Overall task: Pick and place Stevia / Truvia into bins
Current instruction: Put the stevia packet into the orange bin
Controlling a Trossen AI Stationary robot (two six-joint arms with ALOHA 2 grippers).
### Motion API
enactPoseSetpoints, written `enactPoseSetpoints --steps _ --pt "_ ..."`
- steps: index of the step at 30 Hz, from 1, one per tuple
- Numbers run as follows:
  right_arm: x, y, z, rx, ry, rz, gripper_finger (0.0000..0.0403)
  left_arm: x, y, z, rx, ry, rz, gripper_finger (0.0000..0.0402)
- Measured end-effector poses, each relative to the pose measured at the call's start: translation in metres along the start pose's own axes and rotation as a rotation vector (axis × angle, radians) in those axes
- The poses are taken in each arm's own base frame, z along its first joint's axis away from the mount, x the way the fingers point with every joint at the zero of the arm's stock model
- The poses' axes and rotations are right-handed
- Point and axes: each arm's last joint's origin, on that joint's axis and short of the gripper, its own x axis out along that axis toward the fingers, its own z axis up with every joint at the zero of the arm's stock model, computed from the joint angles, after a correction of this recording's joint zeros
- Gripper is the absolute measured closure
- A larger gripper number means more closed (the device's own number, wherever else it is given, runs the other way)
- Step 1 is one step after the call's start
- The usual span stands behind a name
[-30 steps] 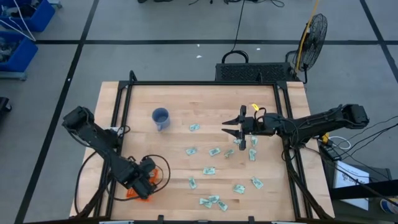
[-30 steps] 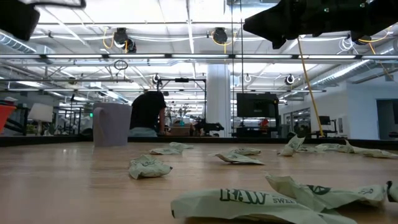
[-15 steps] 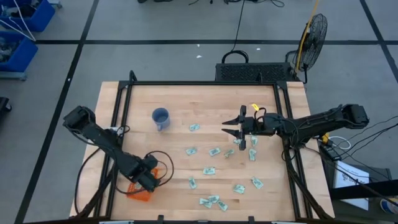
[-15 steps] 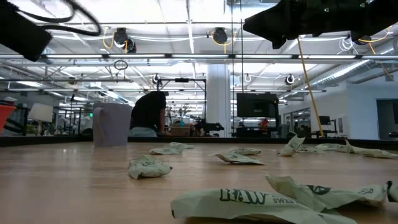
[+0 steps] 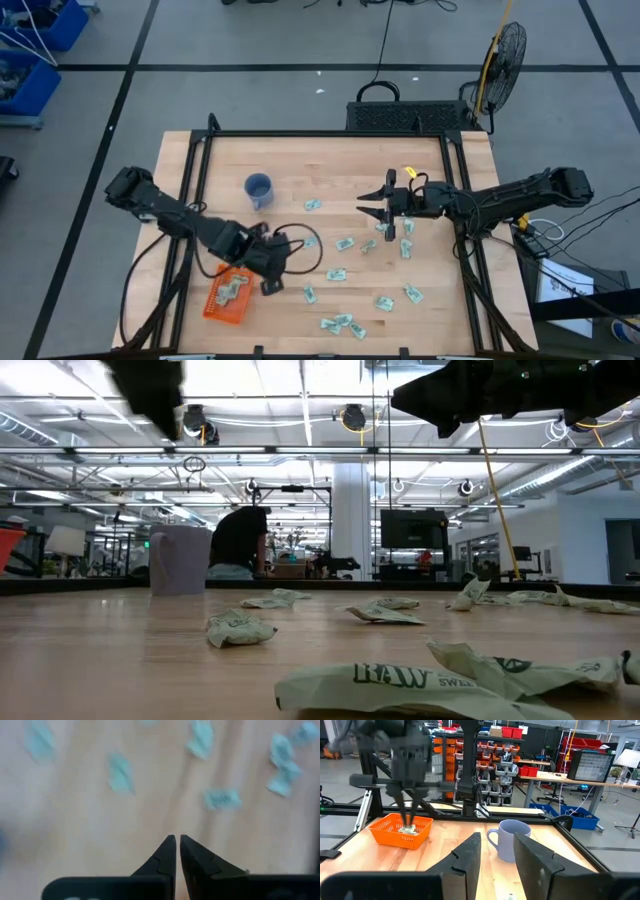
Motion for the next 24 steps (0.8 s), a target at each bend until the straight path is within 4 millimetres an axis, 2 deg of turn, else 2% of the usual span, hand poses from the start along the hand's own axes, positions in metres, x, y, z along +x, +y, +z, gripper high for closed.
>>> enactPoseSetpoints --steps 4,11,16,24 --pt "0.000 0.000 0.000 0.000 0.000 0.000 0.0293 0.005 0.019 0.021 0.092 -0.110 0.090 0.0361" --pt "0.000 0.000 0.000 0.000 0.000 0.000 0.0293 0.037 0.062 0.044 0.141 -0.181 0.137 0.0284" --pt "0.000 0.000 -0.001 0.010 0.011 0.001 0.0293 0.066 0.088 0.053 0.150 -0.261 0.165 0.0247" --pt "0.001 0.001 -0.007 0.005 0.065 0.005 0.0293 0.124 0.125 0.047 0.078 -0.240 0.232 0.0243"
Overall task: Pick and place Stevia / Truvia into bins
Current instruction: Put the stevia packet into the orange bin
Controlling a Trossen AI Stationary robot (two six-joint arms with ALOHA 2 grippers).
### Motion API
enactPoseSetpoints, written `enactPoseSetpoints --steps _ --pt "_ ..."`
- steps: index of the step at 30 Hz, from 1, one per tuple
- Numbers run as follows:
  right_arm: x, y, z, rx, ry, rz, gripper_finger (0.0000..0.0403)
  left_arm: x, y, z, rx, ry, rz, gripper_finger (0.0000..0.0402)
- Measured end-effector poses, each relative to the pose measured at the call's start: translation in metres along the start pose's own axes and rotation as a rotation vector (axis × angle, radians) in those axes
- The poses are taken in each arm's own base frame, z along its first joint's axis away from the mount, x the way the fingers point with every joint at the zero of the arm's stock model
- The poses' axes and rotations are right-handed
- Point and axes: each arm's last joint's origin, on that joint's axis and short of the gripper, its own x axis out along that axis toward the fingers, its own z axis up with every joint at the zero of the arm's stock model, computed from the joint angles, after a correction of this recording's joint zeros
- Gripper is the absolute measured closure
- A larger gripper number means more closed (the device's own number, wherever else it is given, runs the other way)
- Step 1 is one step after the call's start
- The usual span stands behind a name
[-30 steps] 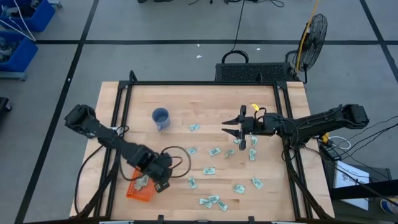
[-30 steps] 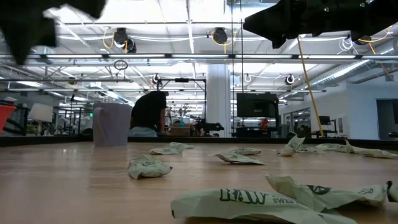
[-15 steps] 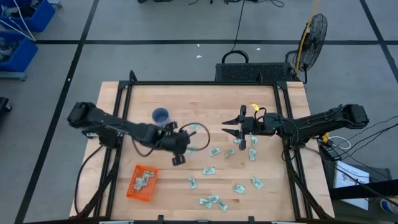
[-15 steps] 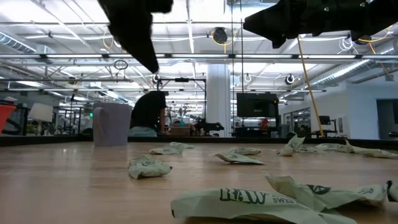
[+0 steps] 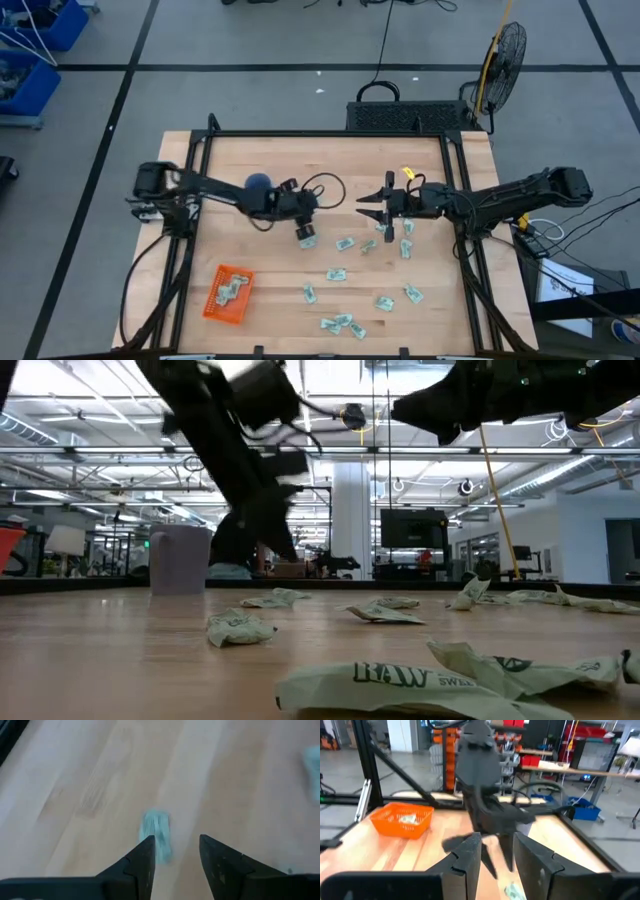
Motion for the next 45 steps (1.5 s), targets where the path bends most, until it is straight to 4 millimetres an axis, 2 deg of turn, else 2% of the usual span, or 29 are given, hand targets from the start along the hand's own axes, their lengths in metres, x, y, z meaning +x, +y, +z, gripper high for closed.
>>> enactPoseSetpoints --steps 6,9,15,18,21,29,34,39,42,45 --pt "0.000 0.000 -0.004 0.003 0.030 0.002 0.0293 0.032 0.011 -0.010 -0.016 0.041 0.087 0.0243" --pt "0.000 0.000 -0.005 0.031 0.046 0.003 0.0294 0.044 0.015 -0.012 -0.027 0.045 0.069 0.0243" --pt "0.000 0.001 -0.008 0.048 0.074 0.003 0.0294 0.059 0.018 -0.015 -0.049 0.048 0.073 0.0243" --pt "0.000 0.001 -0.010 0.078 0.095 0.002 0.0294 0.061 0.018 -0.016 -0.051 0.050 0.070 0.0245" --pt "0.000 0.001 -0.011 0.082 0.108 0.002 0.0293 0.060 0.017 -0.015 -0.035 0.046 0.064 0.0268" --pt "0.000 0.001 -0.012 0.093 0.116 0.002 0.0293 0.060 0.016 -0.014 -0.039 0.046 0.002 0.0388" --pt "0.000 0.001 -0.012 0.093 0.117 0.002 0.0293 0.060 0.015 -0.013 -0.043 0.029 -0.002 0.0381" --pt "0.000 0.001 -0.012 0.092 0.123 0.002 0.0293 0.043 0.011 -0.005 -0.035 0.004 -0.036 0.0394" --pt "0.000 0.001 -0.012 0.088 0.122 0.003 0.0293 0.018 0.008 0.012 -0.036 -0.082 -0.081 0.0388" --pt "0.000 0.001 -0.012 0.085 0.118 0.001 0.0293 -0.011 0.007 0.019 -0.023 -0.116 -0.098 0.0388"
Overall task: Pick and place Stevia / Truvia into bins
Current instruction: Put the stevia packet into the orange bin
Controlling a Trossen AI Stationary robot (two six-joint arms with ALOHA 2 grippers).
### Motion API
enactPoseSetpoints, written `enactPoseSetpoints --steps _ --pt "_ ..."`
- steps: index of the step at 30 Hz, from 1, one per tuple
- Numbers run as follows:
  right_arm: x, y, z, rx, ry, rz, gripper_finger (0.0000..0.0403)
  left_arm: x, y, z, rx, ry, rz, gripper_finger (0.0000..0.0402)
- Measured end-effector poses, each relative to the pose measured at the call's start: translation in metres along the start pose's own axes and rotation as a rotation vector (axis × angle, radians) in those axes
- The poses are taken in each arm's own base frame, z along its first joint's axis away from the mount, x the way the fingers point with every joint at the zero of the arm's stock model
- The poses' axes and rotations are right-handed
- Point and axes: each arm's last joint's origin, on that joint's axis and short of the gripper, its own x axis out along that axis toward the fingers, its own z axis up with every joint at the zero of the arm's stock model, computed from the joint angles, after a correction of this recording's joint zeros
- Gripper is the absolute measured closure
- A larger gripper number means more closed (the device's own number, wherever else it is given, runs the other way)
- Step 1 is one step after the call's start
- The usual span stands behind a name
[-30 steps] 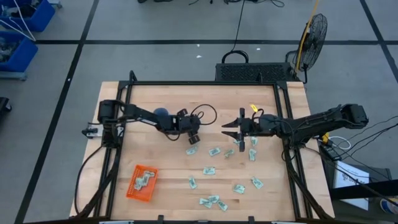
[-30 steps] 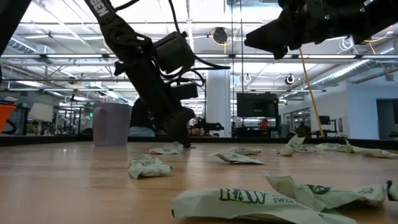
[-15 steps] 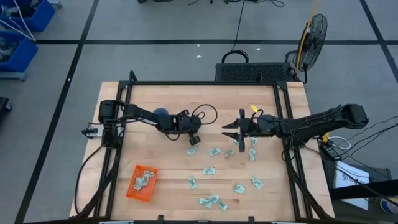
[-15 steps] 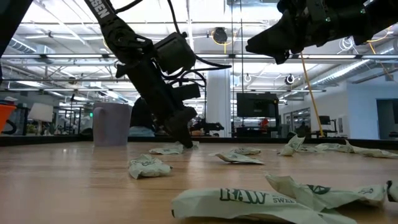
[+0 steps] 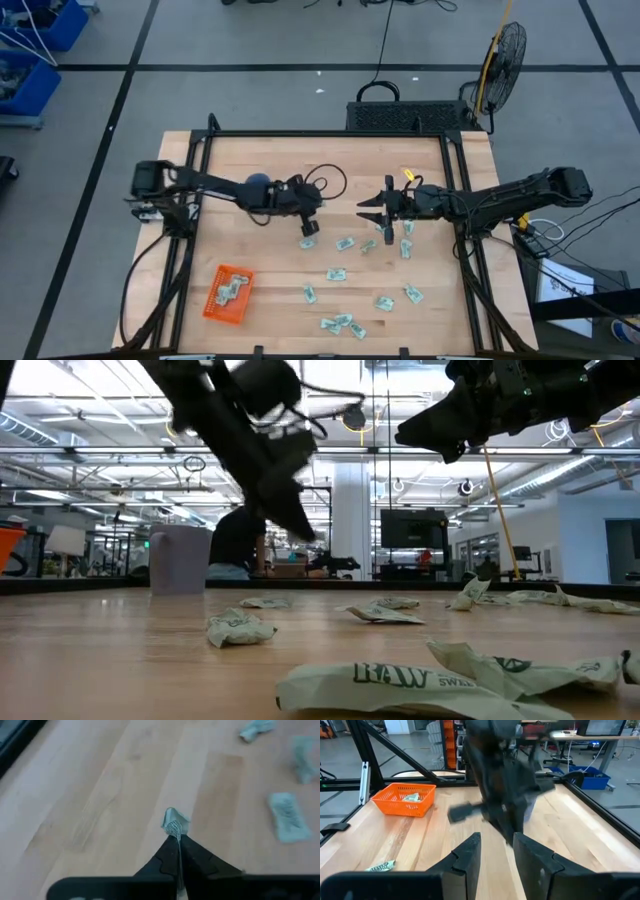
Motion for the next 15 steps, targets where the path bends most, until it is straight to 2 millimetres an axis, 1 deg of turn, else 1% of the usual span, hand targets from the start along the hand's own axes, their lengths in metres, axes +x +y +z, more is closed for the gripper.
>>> enactPoseSetpoints --steps 3,6,11,15 --pt "0.000 0.000 0.002 -0.020 -0.019 0.000 0.0293 -0.033 -0.008 0.006 0.025 -0.014 -0.031 0.0395" --pt "0.000 0.000 0.004 -0.038 -0.044 0.000 0.0293 -0.069 -0.016 0.007 0.057 -0.014 -0.068 0.0388" --pt "0.000 0.000 0.008 -0.059 -0.082 -0.001 0.0293 -0.118 -0.032 -0.005 0.098 0.021 -0.135 0.0380" --pt "0.000 0.000 0.009 -0.067 -0.092 -0.001 0.0293 -0.145 -0.046 -0.024 0.112 0.129 -0.173 0.0395"
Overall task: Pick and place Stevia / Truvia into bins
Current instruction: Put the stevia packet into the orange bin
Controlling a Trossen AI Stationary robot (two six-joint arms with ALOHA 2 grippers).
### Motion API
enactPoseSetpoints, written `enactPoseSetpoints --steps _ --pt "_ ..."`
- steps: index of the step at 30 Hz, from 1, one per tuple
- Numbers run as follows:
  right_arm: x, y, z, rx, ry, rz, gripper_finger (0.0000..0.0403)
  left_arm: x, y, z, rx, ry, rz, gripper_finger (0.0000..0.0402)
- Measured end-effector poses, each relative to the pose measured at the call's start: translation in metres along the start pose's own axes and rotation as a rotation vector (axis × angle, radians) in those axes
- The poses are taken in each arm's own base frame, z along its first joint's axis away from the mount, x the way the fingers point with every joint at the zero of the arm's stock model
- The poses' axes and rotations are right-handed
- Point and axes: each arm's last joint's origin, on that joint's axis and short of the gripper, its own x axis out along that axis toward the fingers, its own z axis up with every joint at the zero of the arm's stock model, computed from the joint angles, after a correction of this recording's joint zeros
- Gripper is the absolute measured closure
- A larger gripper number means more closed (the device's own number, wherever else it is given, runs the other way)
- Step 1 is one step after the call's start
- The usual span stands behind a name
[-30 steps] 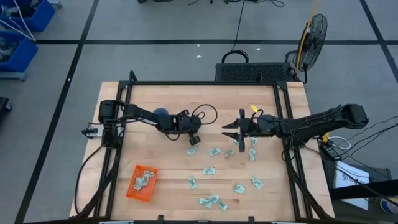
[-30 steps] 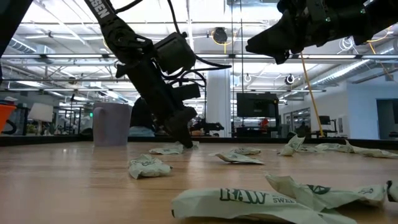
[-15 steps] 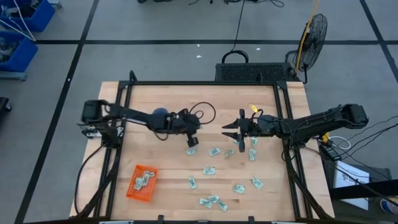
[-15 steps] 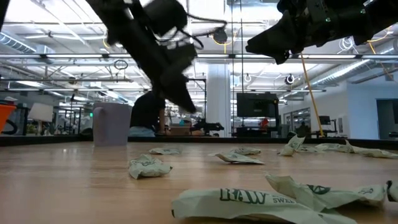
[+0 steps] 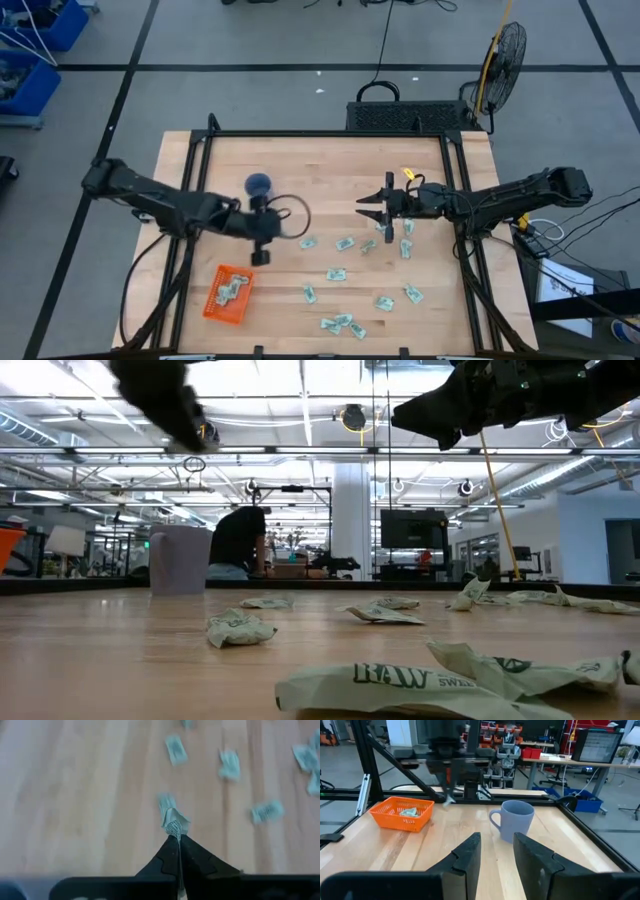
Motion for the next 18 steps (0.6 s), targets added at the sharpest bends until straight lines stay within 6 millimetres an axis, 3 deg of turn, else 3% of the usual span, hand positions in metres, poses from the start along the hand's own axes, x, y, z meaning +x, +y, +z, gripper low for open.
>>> enactPoseSetpoints --steps 6,10,18 --pt "0.000 0.000 0.000 -0.002 -0.001 0.000 0.0293 -0.016 -0.027 -0.034 -0.190 0.229 -0.030 0.0380" --pt "0.000 0.000 0.000 0.000 0.001 0.000 0.0293 -0.021 -0.048 -0.051 -0.330 0.365 -0.068 0.0393" --pt "0.000 0.000 -0.002 -0.001 0.018 0.001 0.0293 -0.039 -0.081 -0.073 -0.684 0.478 -0.078 0.0373"
